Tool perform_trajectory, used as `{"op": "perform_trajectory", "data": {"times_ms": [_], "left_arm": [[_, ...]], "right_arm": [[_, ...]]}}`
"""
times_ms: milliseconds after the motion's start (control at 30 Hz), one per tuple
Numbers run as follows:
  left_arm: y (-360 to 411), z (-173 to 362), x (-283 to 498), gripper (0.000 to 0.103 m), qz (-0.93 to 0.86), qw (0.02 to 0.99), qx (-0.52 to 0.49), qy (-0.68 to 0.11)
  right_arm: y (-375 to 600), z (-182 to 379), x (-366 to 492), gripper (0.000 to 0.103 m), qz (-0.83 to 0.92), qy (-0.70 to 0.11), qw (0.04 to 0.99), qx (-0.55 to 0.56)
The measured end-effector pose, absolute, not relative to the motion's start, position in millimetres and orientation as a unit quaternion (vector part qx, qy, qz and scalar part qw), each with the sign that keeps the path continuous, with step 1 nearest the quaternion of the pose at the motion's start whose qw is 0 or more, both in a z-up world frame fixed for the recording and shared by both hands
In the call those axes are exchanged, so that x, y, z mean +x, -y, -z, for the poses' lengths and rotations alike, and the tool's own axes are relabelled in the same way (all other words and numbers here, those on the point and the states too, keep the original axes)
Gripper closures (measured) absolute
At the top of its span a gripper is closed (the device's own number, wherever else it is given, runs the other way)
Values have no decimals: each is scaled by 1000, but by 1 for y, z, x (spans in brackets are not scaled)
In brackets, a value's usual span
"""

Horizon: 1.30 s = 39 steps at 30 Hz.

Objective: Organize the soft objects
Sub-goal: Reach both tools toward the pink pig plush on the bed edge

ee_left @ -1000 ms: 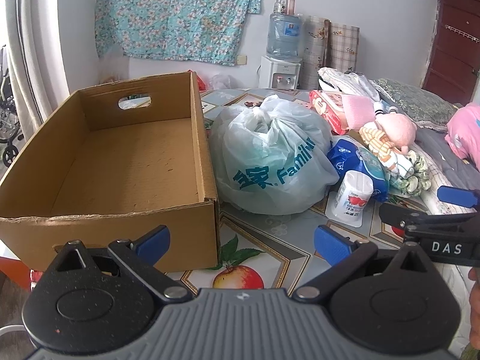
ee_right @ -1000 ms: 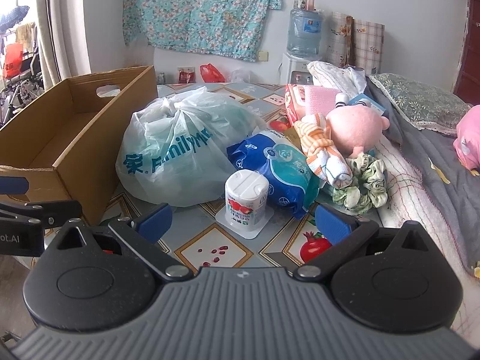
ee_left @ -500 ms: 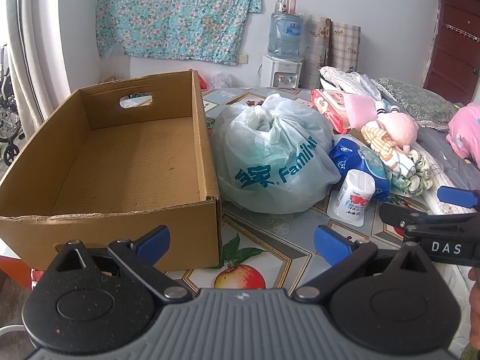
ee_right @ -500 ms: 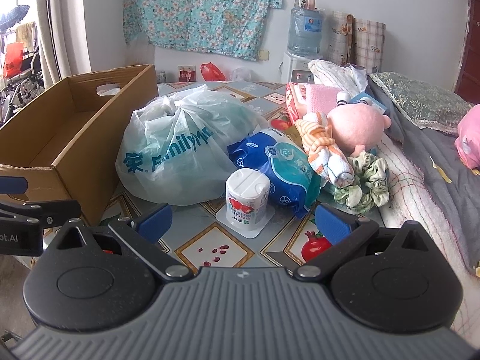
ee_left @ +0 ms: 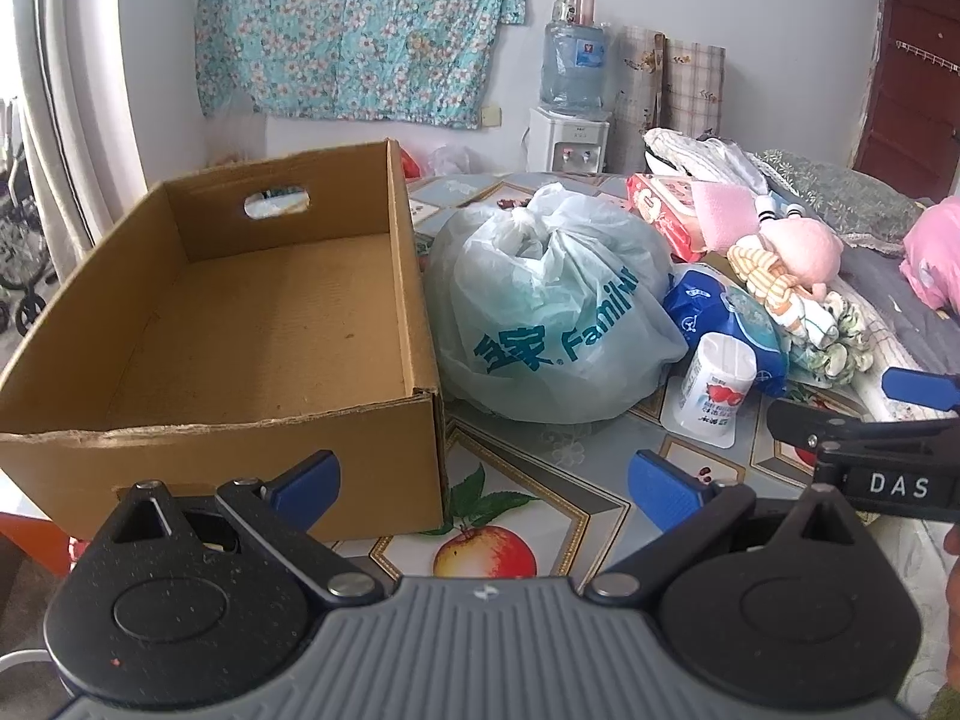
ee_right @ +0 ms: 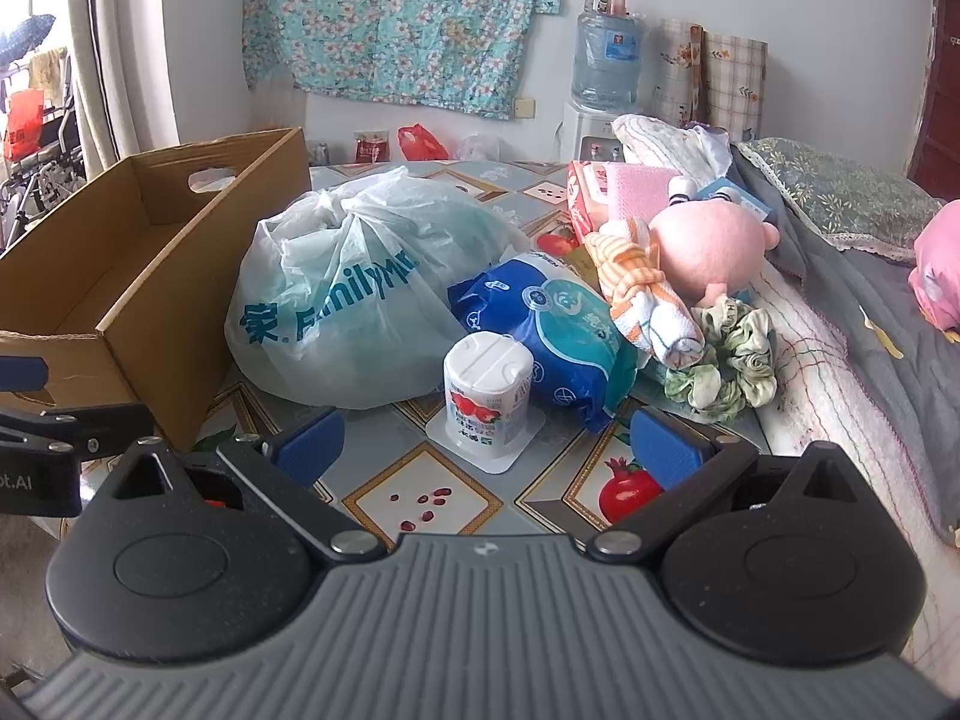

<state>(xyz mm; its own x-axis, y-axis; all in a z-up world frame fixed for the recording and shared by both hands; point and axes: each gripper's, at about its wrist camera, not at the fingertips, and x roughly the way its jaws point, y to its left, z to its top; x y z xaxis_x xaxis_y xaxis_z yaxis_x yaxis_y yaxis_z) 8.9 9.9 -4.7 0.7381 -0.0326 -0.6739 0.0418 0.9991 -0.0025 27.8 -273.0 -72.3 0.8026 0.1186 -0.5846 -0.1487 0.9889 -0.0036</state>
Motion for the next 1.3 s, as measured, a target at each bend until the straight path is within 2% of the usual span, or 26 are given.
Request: {"op": "perform_trajectory", "data": {"times_ms": [233, 467, 667, 833, 967, 1133, 1233, 1300], "left_arm": [[19, -11, -5, 0, 42, 941, 53, -330], [62, -17, 3, 0, 107, 932, 84, -337], [94, -16, 16, 0, 147, 930, 97, -323], [104, -18, 37, 0, 186, 929, 59, -314], [111, -31, 56, 0, 208, 937, 35, -277], [145, -44, 88, 1, 217, 944, 73, -236], [173, -38, 111, 1, 237, 942, 96, -219], [191, -30, 129, 5, 252, 936, 104, -221]], "right_arm": [[303, 78, 17, 1, -44, -271, 961, -27], [352, 88, 11, 1, 8, -235, 972, -4], [401, 92, 8, 1, 9, -199, 978, 69], [431, 94, 20, 1, -4, -194, 973, 127], [446, 85, 42, 1, -26, -177, 969, 173], [471, 69, 92, 1, -60, -152, 955, 246], [486, 67, 130, 1, -68, -161, 942, 286], [493, 71, 160, 1, -59, -180, 935, 299]]}}
